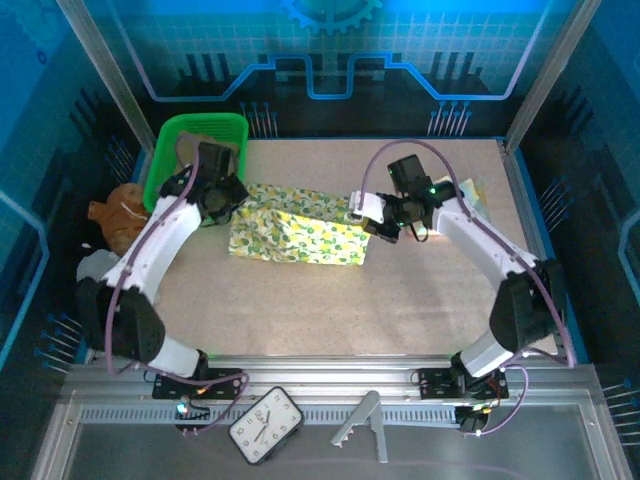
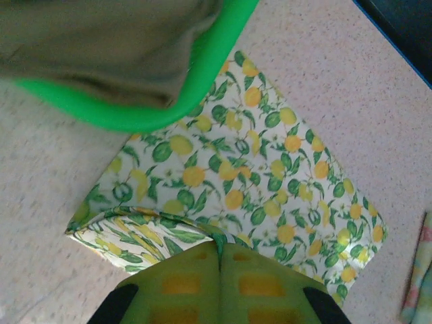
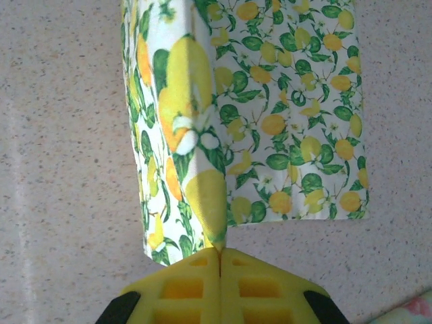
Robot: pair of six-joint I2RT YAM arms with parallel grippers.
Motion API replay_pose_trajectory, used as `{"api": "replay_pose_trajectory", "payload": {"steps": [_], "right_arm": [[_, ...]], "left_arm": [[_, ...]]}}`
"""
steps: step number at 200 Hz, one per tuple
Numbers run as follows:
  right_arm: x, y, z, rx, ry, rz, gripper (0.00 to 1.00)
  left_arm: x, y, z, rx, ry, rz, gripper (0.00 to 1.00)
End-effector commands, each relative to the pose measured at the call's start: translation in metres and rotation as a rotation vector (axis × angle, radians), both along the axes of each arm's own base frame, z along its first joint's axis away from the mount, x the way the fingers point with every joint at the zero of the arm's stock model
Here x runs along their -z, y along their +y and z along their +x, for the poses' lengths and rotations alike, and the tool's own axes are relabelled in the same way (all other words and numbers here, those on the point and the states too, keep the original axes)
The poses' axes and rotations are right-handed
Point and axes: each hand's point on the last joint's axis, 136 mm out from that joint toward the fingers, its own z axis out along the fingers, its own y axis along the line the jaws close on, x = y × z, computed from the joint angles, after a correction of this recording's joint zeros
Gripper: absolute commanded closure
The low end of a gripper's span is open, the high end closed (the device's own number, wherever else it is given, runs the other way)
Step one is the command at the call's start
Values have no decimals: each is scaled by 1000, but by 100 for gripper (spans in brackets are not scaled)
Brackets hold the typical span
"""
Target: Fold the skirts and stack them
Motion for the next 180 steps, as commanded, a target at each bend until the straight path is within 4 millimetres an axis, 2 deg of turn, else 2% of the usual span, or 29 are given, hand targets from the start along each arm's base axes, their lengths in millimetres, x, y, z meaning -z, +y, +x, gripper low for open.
{"api": "replay_pose_trajectory", "payload": {"steps": [1,41,70,100,126,141,153,180], "right_arm": [[3,4,6,-70,78,25,100],[14,9,43,-82,120,23,100],[33,7,68,-59,152,-3,100],[44,4,100,18,156,0,100],[58,3,118,69,172,-17,100],[69,2,127,100,187,-30,100],[79,2,130,116,205,-41,100],[102,0,132,136,184,-125,100]], "left_arm": [[-5,5,23,46,-9,67,100],[13,15,54,32,35,93,100],[23,9,77,62,52,88,100],[35,12,93,52,91,124,100],[41,11,107,47,90,122,100],[45,2,119,68,78,87,100],[51,-14,127,108,73,34,100],[78,-48,131,166,136,8,100]]}}
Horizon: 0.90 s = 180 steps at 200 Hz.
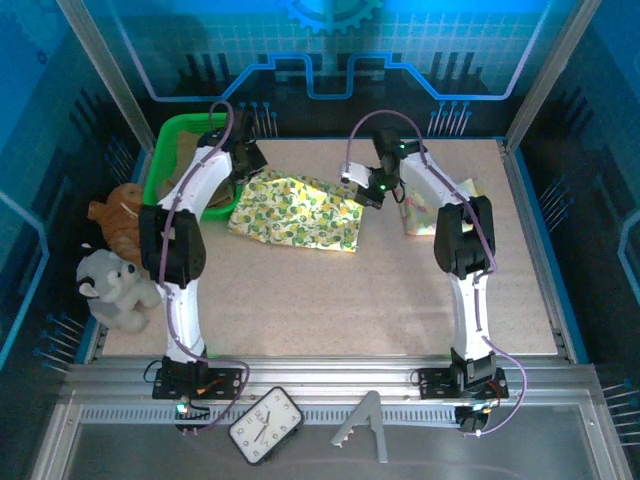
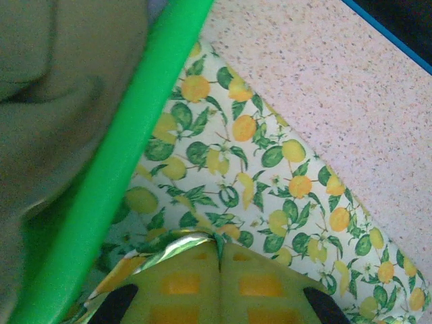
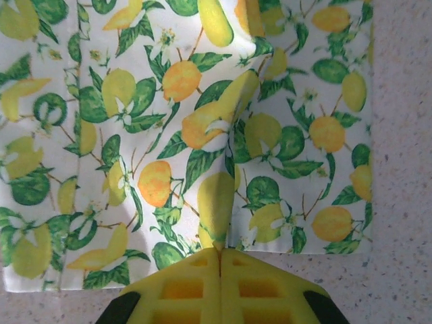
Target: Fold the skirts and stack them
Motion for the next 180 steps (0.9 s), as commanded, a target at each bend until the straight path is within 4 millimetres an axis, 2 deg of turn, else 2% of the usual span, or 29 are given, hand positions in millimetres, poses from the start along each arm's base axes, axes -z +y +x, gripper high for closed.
{"api": "replay_pose_trajectory", "payload": {"steps": [1,20,35,62,93,117,127,147,162,180], "right_arm": [[19,-3,3,35,2,-72,100],[36,-1,-5,-21,-28,-137,100],[47,1,-22,-95,-33,-175,100],[61,-17,-58,-165,-38,-239,100],[62,-55,-99,-146,-28,-320,100],[60,-86,-124,-93,-24,-375,100],[56,-97,-131,-66,-25,-391,100],[36,-109,-144,-22,-42,-391,100],[11,-106,-151,-1,-66,-352,100],[-21,-93,-162,8,-105,-258,100]], "left_arm": [[21,-35,1,80,58,-40,100],[41,-52,-4,101,101,-35,100],[53,-59,-11,106,135,-30,100],[78,-62,-39,86,197,-44,100],[115,-57,-99,44,289,-99,100],[139,-59,-157,21,379,-133,100],[141,-62,-177,19,398,-145,100],[123,-70,-206,25,399,-171,100],[93,-69,-217,23,353,-185,100],[50,-52,-220,-3,252,-143,100]]}}
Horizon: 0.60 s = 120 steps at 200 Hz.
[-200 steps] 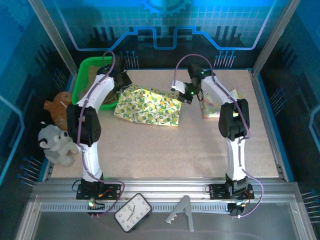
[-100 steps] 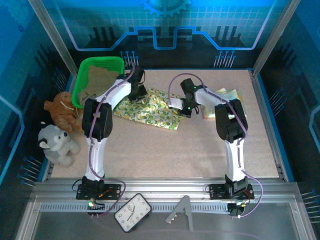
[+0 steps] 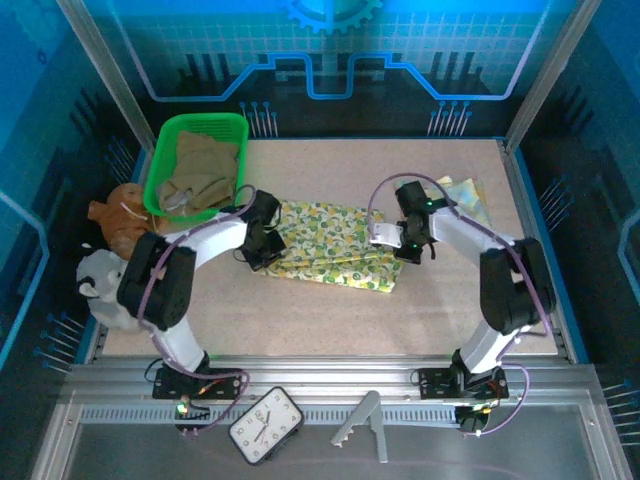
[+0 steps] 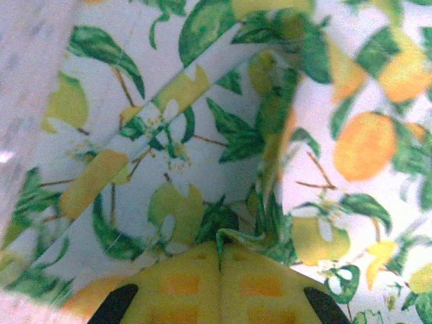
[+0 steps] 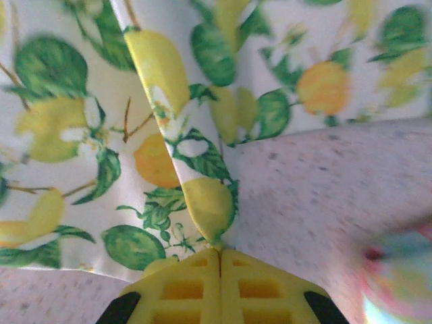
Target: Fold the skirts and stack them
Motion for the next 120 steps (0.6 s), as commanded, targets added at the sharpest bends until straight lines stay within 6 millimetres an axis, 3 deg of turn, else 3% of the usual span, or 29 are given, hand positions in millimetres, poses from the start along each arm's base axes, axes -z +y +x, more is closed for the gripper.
{"api": "replay_pose_trajectory", "payload": {"steps": [1,26,51,120], "right_arm": [[-45,7,-16,24,-50,89,100],[-86,20,-19,9,-147,197,100],[-118,27,-17,-20,-216,248,100],[-156,41,11,-124,-292,258,100]], "left_arm": [[-56,19,-8,-69,-99,22,100],[-115,44,0,-108,-231,56,100],[-155,48,10,-98,-332,53,100],[-198,62,35,-115,-457,69,100]]}}
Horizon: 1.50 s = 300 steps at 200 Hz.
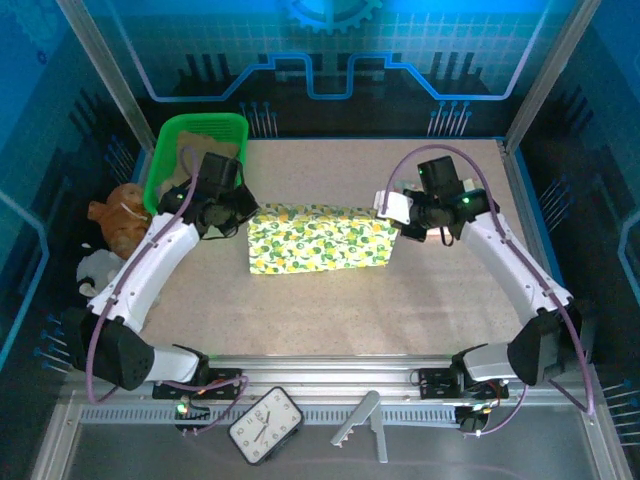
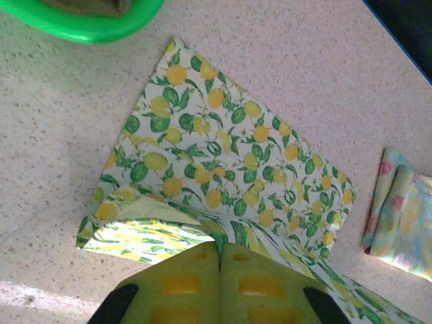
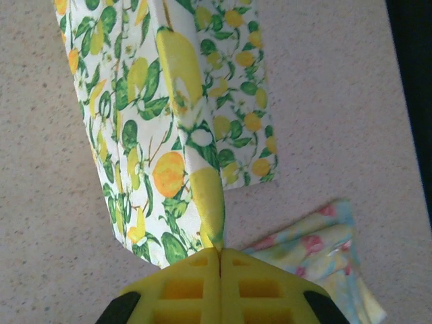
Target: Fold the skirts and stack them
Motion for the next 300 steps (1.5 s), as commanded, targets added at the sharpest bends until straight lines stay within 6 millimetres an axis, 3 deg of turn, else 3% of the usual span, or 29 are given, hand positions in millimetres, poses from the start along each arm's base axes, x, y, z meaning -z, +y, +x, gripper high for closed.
{"api": "replay_pose_trajectory", "payload": {"steps": [1,34,103,164,248,281,291,300], "right_arm": [[-11,6,5,-54,-6,-8,100],[-8,11,13,-81,11,-14,100],[8,20,28,-119,73,-26,100],[29,31,60,-161,144,-16,100],[98,30,115,-157,342,-22,100],[119,29,127,-141,370,-16,100],[125,28,129,-133,383,-19,100],[126,26,131,-117,391,-21,92]], "left_arm": [[-17,17,7,-22,-37,54,100],[-16,23,10,-25,-32,69,100],[12,25,26,-25,37,82,100],[32,33,52,-37,71,109,100],[82,26,116,2,183,180,99],[100,28,127,-11,218,208,92],[106,28,128,-11,229,211,86],[108,29,129,-11,238,215,75]]}}
